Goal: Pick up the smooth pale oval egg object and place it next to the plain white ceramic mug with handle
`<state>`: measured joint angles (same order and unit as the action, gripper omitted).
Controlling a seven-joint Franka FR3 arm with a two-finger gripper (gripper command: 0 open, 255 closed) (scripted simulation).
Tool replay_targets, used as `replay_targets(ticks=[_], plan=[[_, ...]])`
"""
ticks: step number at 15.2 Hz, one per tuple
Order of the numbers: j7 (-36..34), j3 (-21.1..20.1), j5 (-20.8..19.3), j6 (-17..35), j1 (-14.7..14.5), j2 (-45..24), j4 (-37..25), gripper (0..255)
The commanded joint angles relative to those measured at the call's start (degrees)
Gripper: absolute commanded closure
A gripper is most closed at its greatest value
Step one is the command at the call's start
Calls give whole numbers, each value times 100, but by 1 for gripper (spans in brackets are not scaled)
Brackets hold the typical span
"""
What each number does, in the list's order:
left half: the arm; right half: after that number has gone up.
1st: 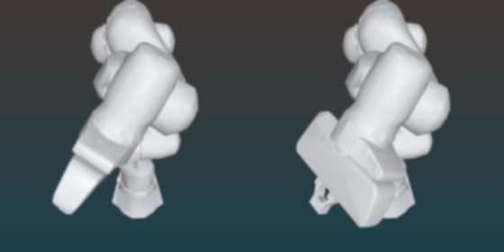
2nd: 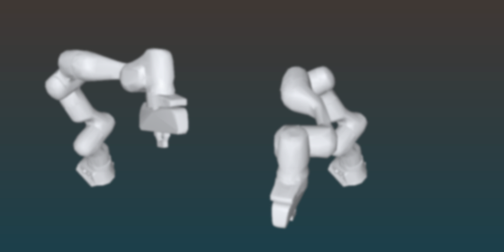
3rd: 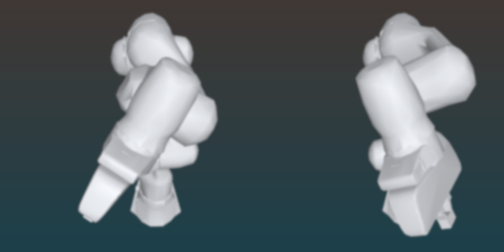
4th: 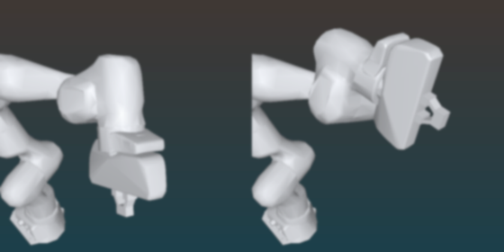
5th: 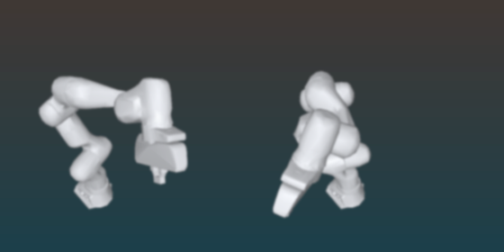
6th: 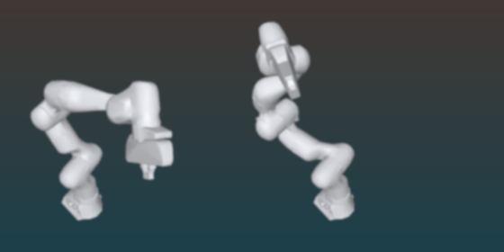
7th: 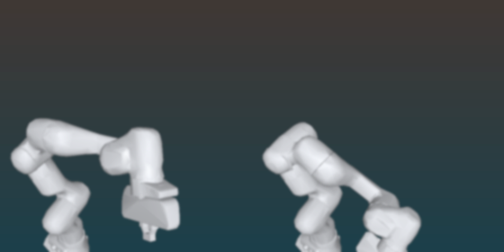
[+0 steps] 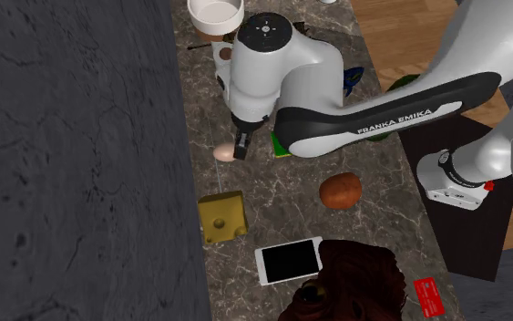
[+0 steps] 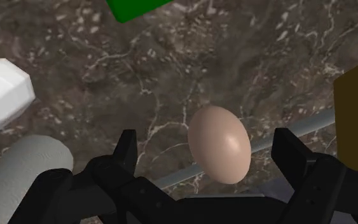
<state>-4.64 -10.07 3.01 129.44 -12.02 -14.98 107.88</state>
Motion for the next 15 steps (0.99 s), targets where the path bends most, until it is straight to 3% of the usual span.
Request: replay_targets(ticks=[1, 3, 15], plan=[[-20, -27, -120, 36, -97, -433, -416, 0], [-38, -42, -213, 25, -187, -770, -777, 0], [-76, -16, -276, 448, -244, -1134, -717, 0]])
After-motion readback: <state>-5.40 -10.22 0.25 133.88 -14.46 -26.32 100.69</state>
